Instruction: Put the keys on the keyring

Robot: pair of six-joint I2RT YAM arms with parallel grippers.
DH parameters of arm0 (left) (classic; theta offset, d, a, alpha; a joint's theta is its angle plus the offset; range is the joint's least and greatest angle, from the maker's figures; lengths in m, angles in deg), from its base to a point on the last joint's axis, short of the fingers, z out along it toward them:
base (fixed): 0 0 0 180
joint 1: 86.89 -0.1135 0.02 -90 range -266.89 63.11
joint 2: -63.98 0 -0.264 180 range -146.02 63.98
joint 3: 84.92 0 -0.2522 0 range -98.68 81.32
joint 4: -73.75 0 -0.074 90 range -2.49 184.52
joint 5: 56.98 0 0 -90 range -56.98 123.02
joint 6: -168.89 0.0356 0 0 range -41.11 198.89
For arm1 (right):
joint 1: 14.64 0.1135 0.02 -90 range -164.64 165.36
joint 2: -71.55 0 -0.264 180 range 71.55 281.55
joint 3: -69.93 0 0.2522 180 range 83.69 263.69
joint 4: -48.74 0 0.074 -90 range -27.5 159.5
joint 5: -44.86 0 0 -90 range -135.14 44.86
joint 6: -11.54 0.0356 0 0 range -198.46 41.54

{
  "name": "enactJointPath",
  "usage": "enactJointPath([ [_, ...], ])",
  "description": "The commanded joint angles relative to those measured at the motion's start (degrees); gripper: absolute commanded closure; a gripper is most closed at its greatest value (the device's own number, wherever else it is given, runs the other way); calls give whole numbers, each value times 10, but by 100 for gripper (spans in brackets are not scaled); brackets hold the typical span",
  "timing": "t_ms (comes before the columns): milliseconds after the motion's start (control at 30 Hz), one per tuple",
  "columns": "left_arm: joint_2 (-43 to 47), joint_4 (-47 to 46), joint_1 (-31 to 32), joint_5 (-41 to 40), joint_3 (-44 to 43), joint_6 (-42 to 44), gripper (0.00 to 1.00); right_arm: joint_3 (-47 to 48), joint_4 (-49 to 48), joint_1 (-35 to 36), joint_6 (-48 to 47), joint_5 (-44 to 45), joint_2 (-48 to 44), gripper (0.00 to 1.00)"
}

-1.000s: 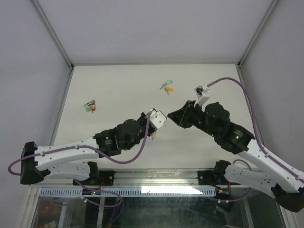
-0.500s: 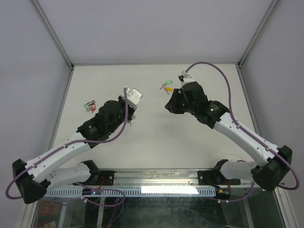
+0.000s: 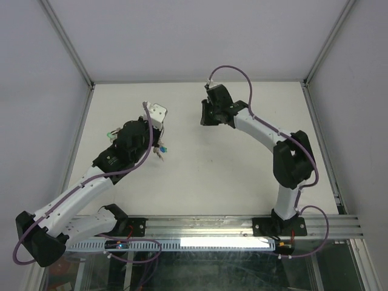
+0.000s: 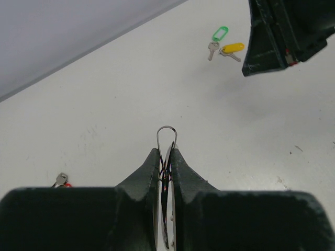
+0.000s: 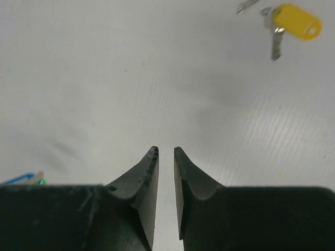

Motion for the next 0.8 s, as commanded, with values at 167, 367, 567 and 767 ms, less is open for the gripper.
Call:
enactJointPath([
  [167,-29,-76,-6,-14,19,-13,100,173,4,-74,-74,48,157,71],
  [367,-37,-81,-8,-9,27,-18,100,232,-5,-80,-48,108,221,64],
  [567,-41,-82,-11,-17,29,-15,100,298,14,-81,-25,140,281,56],
  [767,-41,-82,-12,-15,30,-13,100,297,-4,-77,20,207,296,49],
])
